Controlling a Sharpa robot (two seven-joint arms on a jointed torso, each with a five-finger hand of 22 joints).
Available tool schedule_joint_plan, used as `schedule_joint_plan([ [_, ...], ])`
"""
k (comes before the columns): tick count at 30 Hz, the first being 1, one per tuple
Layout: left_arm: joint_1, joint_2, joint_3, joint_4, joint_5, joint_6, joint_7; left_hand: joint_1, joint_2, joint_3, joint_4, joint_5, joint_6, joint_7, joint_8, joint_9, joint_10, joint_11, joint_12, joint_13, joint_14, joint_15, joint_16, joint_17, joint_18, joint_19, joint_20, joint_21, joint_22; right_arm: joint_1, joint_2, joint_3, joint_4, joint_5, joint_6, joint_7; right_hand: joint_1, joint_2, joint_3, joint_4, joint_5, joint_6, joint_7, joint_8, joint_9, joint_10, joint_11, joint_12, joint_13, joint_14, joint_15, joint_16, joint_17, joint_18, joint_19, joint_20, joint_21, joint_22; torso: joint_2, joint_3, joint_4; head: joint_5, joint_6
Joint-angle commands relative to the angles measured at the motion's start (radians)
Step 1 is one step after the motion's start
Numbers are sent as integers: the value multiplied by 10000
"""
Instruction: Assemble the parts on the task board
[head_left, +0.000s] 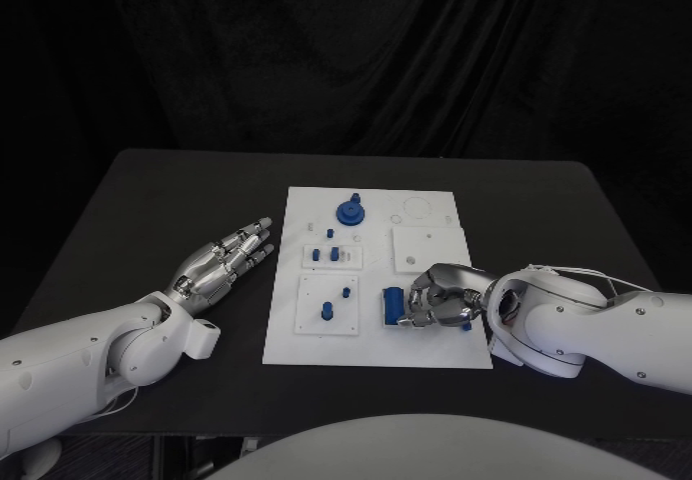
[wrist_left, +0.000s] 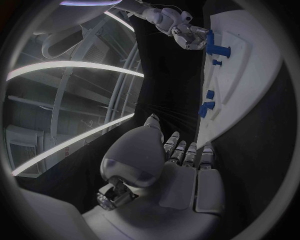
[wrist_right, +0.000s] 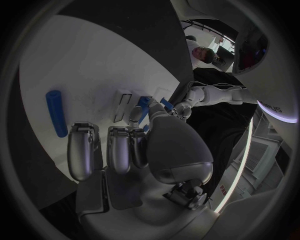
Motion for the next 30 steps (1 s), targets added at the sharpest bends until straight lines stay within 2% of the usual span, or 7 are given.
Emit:
schedule_joint_plan([
  [1,-12,13,7,14,44,131,508,101,8,19,19,38,6,-61,59,11,-14,-3,36,-7,-6,57,-36,-9,98,19,86,-36,12,-48,24,8,-38,-71,327,-72,97,-21,-5,-61,-131,-58,-33,32,0,1023,-67,26,2633,883,-79,-21,1741,-13,562,-57,-61,2238,-1,-3,8,0,0],
  [6,-14,13,7,10,44,145,497,106,10,22,17,45,18,-55,63,13,-13,-3,37,-6,-6,64,-36,-9,95,18,89,-37,11,-102,62,8,-65,-71,453,-71,91,-29,-53,-53,-318,-57,-15,22,-6,1023,-53,26,2633,883,-71,-23,1738,-13,559,-55,-67,2236,1,-9,0,9,0],
  [10,-18,7,7,16,44,146,512,113,11,25,13,50,28,-38,67,15,-11,-5,40,-6,-6,70,-36,-9,90,19,93,-36,12,-132,48,8,-61,-71,413,-38,-113,-53,-267,103,-896,-38,21,35,5,1023,-21,26,2633,883,-43,-24,1736,-12,556,-33,-77,2233,3,-1,3,24,0],
  [13,-20,1,7,19,44,138,523,113,11,25,13,50,28,-38,67,15,-11,-5,40,-6,-6,70,-36,-9,90,19,93,-36,12,-145,-43,9,5,-71,191,52,-499,-138,-584,381,-1561,-25,49,76,40,1023,6,26,2633,886,-19,-19,1751,-13,559,-11,-76,2235,-14,4,4,52,0],
  [19,-23,0,7,11,44,136,529,113,11,25,13,50,28,-38,67,15,-11,-5,40,-6,-6,70,-36,-9,90,19,93,-36,12,-121,-394,16,302,-71,-331,241,-803,-207,-846,635,-1930,-24,42,112,73,1023,5,26,2633,894,-18,-5,1785,-17,572,-3,-57,2242,-1,4,-9,13,0],
  [24,-24,4,7,4,44,116,528,113,11,25,13,50,28,-38,67,15,-11,-5,40,-6,-6,70,-36,-9,90,19,93,-36,12,260,-856,19,635,-71,-651,280,-1163,-362,-1121,979,-2018,-30,27,105,74,1023,-12,26,2633,902,-33,11,1825,-22,582,-16,-38,2249,-2,-3,-5,9,0],
  [30,-24,10,7,10,44,56,537,127,11,30,6,60,49,-21,75,18,-1,6,51,-2,-6,72,-36,-9,84,20,94,-35,14,972,-1416,16,912,-71,-488,-70,-1298,-321,-1215,1347,-2011,-89,85,-395,-372,1023,34,26,2633,903,-5,15,1835,-25,586,-5,-29,2252,-9,-4,-10,-19,0],
])
